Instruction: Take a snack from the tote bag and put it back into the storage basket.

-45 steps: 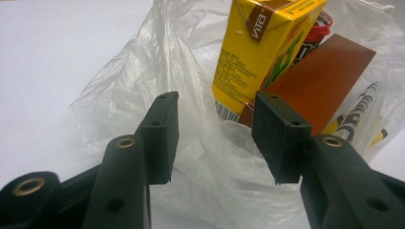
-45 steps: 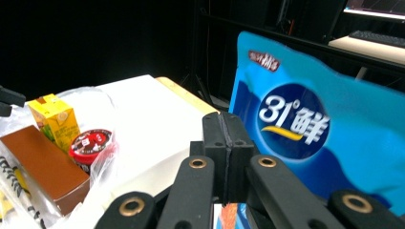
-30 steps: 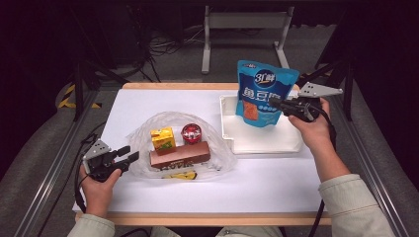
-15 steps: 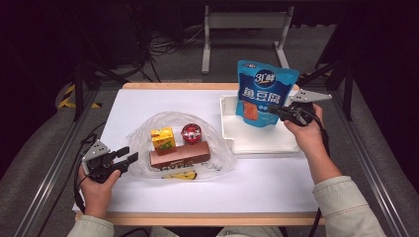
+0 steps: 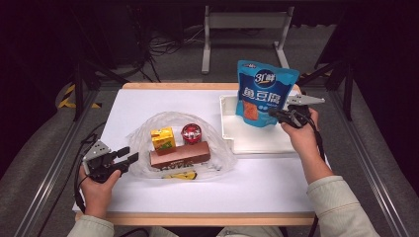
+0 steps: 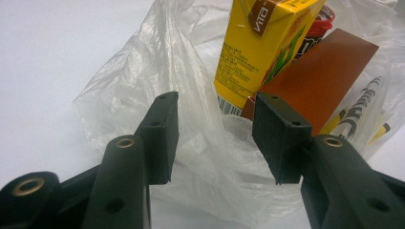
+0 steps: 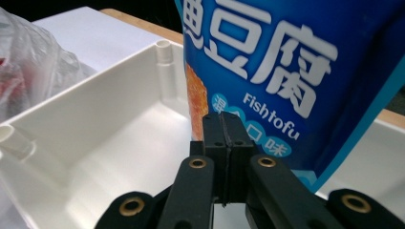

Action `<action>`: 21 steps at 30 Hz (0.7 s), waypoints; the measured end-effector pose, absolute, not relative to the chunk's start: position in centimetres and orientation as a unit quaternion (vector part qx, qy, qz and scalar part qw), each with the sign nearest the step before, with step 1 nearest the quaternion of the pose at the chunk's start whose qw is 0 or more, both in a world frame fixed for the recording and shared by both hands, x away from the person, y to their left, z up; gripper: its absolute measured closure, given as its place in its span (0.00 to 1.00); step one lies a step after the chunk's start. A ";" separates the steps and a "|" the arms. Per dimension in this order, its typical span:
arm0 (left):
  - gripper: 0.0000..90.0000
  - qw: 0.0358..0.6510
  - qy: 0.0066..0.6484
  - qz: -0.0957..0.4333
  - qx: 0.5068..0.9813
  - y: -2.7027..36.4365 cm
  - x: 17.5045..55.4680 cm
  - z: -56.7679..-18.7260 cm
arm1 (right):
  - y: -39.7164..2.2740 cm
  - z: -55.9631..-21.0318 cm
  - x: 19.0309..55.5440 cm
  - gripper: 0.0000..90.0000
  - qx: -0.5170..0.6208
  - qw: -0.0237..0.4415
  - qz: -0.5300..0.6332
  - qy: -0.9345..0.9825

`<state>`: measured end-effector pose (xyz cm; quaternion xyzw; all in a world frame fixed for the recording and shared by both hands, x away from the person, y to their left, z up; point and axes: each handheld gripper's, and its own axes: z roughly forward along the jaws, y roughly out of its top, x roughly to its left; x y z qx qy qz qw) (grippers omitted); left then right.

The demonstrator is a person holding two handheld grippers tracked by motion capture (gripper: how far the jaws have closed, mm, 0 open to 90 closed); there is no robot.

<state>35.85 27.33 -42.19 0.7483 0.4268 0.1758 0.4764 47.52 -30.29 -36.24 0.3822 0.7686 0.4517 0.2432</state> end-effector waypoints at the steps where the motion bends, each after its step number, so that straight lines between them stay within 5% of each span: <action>1: 0.58 0.477 0.427 0.176 0.748 27.4 35.8 -42.2 | -30.3 -36.4 47.6 1.00 0.385 0.243 0.449 0.769; 21: 0.58 0.476 0.427 0.174 0.749 27.3 35.9 -42.2 | -30.1 -38.3 49.3 1.00 0.441 0.248 0.405 0.761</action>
